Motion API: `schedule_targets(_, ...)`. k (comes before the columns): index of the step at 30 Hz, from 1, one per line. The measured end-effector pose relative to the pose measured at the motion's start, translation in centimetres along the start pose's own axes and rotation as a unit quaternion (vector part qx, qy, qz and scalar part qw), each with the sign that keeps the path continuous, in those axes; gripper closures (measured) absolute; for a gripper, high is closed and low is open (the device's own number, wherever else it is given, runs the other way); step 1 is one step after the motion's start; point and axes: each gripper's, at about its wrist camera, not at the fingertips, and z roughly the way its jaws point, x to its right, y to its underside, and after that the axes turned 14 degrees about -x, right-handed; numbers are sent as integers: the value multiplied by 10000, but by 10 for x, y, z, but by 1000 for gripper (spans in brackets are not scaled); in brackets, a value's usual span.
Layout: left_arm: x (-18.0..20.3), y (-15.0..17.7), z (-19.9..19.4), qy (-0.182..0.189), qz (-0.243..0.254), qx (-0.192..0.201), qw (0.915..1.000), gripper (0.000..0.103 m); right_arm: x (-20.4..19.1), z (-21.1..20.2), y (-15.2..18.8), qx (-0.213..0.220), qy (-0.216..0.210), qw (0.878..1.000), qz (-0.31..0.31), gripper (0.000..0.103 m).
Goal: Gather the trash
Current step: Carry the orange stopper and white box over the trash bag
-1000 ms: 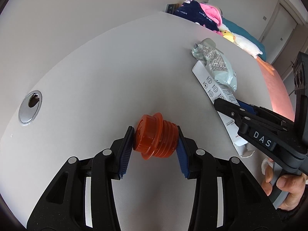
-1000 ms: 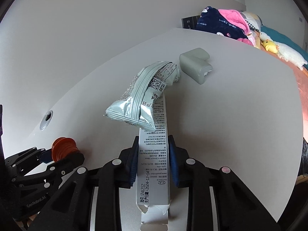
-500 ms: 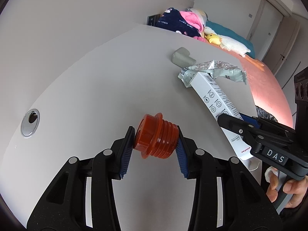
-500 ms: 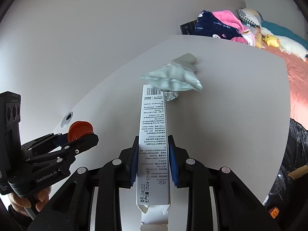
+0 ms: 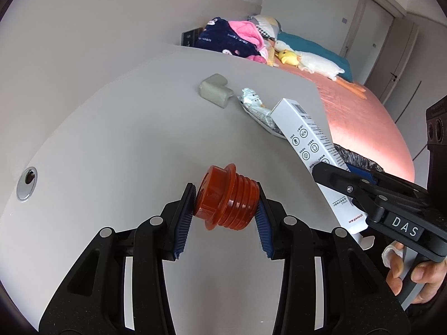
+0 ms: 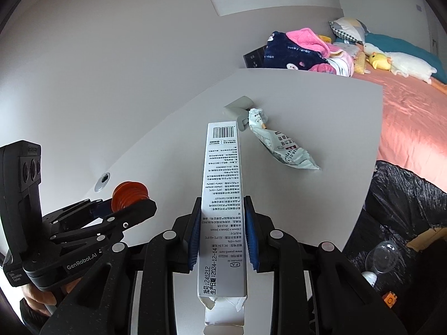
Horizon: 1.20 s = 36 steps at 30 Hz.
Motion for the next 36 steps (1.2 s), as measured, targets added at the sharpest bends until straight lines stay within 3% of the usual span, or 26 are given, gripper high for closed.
schedule_targets(36, 153, -2, 20, 582, 1043, -158, 9927, 62, 125, -107, 58, 764, 426, 9911, 1004, 74)
